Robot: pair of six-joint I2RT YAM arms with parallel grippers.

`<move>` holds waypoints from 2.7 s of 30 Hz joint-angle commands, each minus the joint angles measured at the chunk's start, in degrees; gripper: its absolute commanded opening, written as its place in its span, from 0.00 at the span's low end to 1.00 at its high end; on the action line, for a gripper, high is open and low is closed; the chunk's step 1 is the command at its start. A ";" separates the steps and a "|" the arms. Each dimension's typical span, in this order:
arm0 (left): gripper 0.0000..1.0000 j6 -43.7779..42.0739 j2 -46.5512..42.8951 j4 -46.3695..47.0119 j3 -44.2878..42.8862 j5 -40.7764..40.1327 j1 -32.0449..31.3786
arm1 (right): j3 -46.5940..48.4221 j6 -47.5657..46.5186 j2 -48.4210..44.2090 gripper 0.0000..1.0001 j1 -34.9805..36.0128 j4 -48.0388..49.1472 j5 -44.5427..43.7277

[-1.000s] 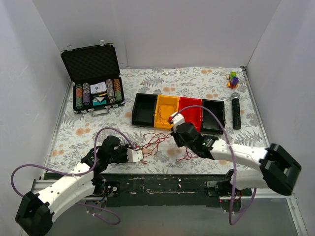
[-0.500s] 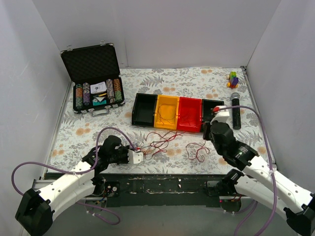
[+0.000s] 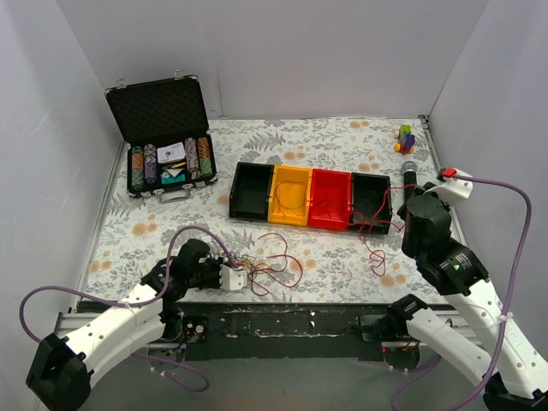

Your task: Untangle the cables

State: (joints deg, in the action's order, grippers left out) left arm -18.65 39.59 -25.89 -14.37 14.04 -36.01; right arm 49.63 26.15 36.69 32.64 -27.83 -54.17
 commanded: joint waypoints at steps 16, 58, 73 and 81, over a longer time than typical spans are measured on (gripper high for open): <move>0.14 15.05 4.35 -0.65 -9.52 -2.01 -0.03 | 6.97 -2.16 4.09 0.01 -0.74 7.88 18.74; 0.61 20.85 -10.85 -12.78 -16.04 1.43 -0.03 | 56.02 -12.26 51.56 0.01 17.19 27.31 32.12; 0.57 21.11 -8.40 -7.43 -13.14 3.01 -0.03 | 52.68 -17.19 47.51 0.01 15.53 27.93 24.47; 0.57 21.82 -6.55 -4.96 -13.58 3.53 0.06 | 44.08 -16.75 42.07 0.01 12.27 29.85 23.06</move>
State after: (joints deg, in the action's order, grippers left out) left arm 2.44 32.71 -33.19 -27.66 16.01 -36.01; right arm 96.60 10.26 82.54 46.24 -1.48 -28.60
